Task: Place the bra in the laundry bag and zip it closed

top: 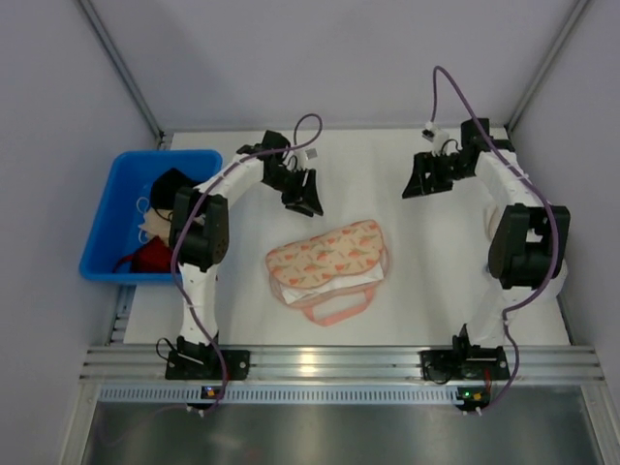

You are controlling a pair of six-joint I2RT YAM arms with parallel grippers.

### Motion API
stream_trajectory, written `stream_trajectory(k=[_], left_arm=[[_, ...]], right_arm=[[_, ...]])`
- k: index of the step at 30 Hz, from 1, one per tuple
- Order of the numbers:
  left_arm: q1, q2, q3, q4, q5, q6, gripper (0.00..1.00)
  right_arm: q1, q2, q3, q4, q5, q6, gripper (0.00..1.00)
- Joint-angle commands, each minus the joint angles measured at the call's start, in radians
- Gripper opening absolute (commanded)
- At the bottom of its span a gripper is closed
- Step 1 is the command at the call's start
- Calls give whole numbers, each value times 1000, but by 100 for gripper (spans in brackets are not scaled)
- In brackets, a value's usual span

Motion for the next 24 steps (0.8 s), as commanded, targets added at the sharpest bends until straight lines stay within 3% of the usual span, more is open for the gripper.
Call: stream_trajectory(k=[1, 5, 11, 17, 24], left_arm=[[56, -148, -3, 25, 46, 60, 51], [108, -308, -121, 27, 29, 124, 53], [113, -548, -293, 27, -186, 250, 57], [122, -689, -415, 27, -229, 242, 61], [127, -727, -450, 25, -232, 210, 61]], right_arm=[[117, 55, 92, -24, -44, -80, 69], [224, 176, 247, -49, -8, -149, 66], [375, 302, 299, -27, 13, -215, 65], [487, 358, 319, -81, 1, -316, 63], [536, 403, 319, -119, 25, -354, 40]])
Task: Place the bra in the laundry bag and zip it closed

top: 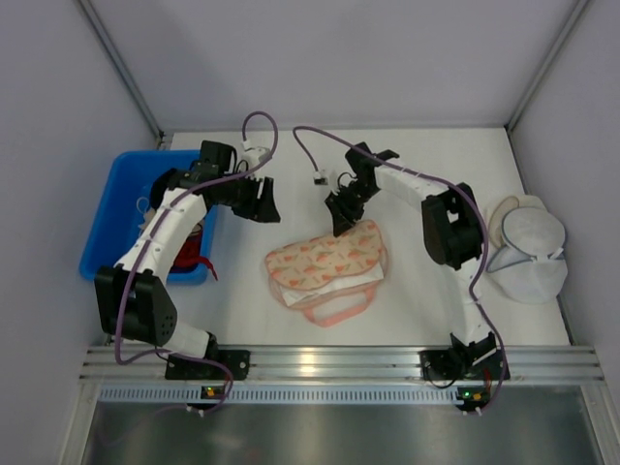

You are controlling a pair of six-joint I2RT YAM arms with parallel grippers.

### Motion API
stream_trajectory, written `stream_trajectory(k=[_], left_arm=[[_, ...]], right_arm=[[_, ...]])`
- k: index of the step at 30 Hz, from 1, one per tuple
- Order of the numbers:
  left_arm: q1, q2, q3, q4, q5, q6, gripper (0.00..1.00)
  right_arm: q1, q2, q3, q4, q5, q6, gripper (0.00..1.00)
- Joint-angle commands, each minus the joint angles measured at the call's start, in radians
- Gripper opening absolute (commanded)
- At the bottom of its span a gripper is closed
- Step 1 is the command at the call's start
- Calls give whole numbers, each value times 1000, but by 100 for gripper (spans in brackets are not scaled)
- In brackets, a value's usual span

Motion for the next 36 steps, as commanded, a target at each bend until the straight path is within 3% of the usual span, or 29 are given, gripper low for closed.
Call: stream_trajectory(k=[1, 5, 7, 9, 16, 24, 28, 30, 33, 36], left_arm=[[6, -38, -2, 16, -10, -6, 61], [9, -27, 8, 14, -11, -13, 61], [14, -16, 14, 16, -14, -18, 61], [18, -4, 21, 16, -18, -28, 61], [35, 1, 5, 16, -21, -59, 61], [41, 11, -81, 48, 1, -106, 62], [41, 54, -110, 77, 62, -150, 62], [40, 86, -121, 98, 96, -167, 62], [40, 128, -133, 112, 128, -183, 62], [37, 151, -134, 131, 180, -205, 61]], right_arm=[[10, 12, 48, -39, 5, -63, 38], [0, -6, 24, -60, 9, -89, 19], [-11, -17, 16, -62, 11, -91, 3], [-37, -34, 2, -44, 2, -66, 0], [-209, -105, -88, 85, -34, 121, 0], [-427, -318, -500, 395, -23, 517, 0], [-402, -434, -671, 472, -84, 638, 1], [-349, -471, -718, 461, -135, 673, 21], [-271, -499, -731, 431, -195, 695, 36], [-247, -522, -734, 402, -212, 696, 38]])
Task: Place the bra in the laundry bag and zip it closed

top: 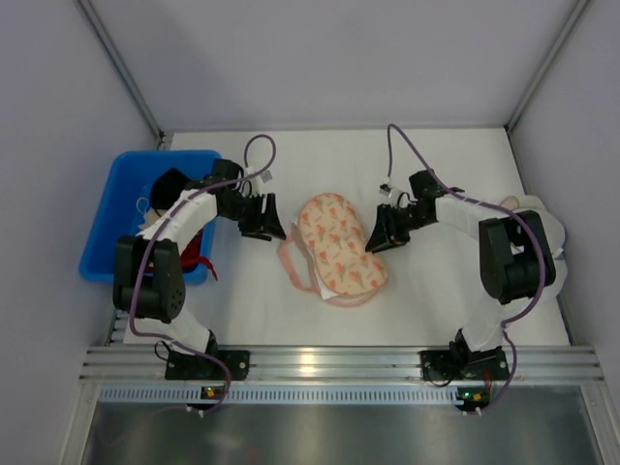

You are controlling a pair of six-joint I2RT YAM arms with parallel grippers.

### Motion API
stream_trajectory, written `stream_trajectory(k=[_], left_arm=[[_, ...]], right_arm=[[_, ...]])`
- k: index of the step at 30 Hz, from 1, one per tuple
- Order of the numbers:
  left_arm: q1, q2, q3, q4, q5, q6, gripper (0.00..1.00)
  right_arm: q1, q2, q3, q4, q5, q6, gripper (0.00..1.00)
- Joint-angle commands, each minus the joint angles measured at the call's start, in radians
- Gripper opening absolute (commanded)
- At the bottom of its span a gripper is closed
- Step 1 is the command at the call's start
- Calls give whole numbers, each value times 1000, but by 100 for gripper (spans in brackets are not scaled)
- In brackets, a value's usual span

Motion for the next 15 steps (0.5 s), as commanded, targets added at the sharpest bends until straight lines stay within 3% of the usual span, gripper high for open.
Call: stream_trajectory(k=[1, 4, 6, 8, 9, 13, 15], left_arm=[[0, 10, -4, 74, 110, -45, 61], [-28, 21, -13, 80, 121, -63, 61], [-55, 29, -36, 94, 138, -82, 61], [-78, 35, -47, 100, 141, -92, 59], [-103, 39, -54, 103, 136, -94, 58], [-146, 50, -56, 135, 83, -120, 54], [-155, 69, -44, 138, 31, -132, 50]], right_arm=[[23, -68, -2, 7, -65, 28, 38], [9, -78, 0, 1, -28, 5, 40], [-12, -89, 12, 12, 25, -12, 54], [-27, -129, 35, 53, 77, -24, 58], [-38, -149, 40, 70, 144, -26, 66], [-38, -255, 86, 153, 367, -73, 78], [-37, -301, 118, 180, 477, -131, 90]])
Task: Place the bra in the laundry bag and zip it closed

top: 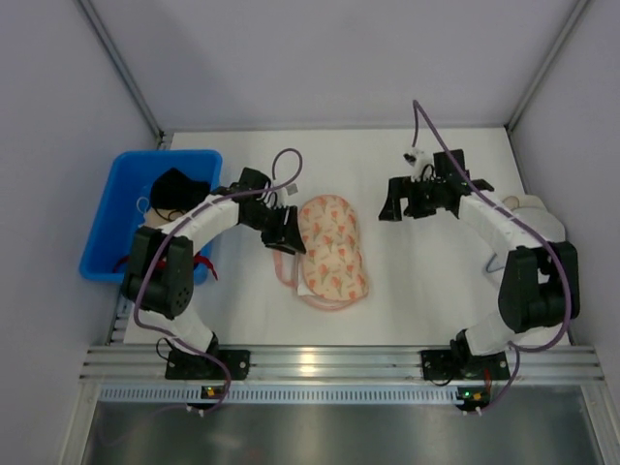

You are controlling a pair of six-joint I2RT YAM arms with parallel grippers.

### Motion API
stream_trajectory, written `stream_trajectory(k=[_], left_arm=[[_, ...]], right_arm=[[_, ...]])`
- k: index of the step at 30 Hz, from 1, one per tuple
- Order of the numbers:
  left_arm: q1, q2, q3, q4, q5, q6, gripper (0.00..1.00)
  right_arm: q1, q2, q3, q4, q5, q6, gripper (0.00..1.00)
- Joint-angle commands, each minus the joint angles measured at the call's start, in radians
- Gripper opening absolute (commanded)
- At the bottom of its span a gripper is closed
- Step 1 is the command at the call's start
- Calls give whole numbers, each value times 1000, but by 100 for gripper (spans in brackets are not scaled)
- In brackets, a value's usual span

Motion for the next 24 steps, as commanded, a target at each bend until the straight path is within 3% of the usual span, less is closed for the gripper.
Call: stream_trajectory(k=[1, 5, 11, 16, 17, 21, 24], left_arm=[[-7, 22, 10, 57, -61, -36, 49], [-13, 56, 8, 57, -63, -45, 48], [-70, 67, 13, 72, -31, -22, 45], [-79, 75, 16, 77, -52, -25, 33], [-79, 72, 16, 78, -89, -22, 23], [-58, 72, 11, 63, -199, -24, 0], [-27, 90, -3, 60, -267, -27, 0]], right_arm=[[2, -137, 92, 142, 234, -113, 99], [15, -171, 139, 201, 353, -198, 99], [2, -73, 369, 96, 473, -202, 99], [-28, -30, 388, -5, 297, -209, 100], [-28, -27, 374, -17, 222, -198, 100], [-26, -9, 282, -31, 20, -129, 100], [-25, 23, 180, -8, -105, -37, 93]])
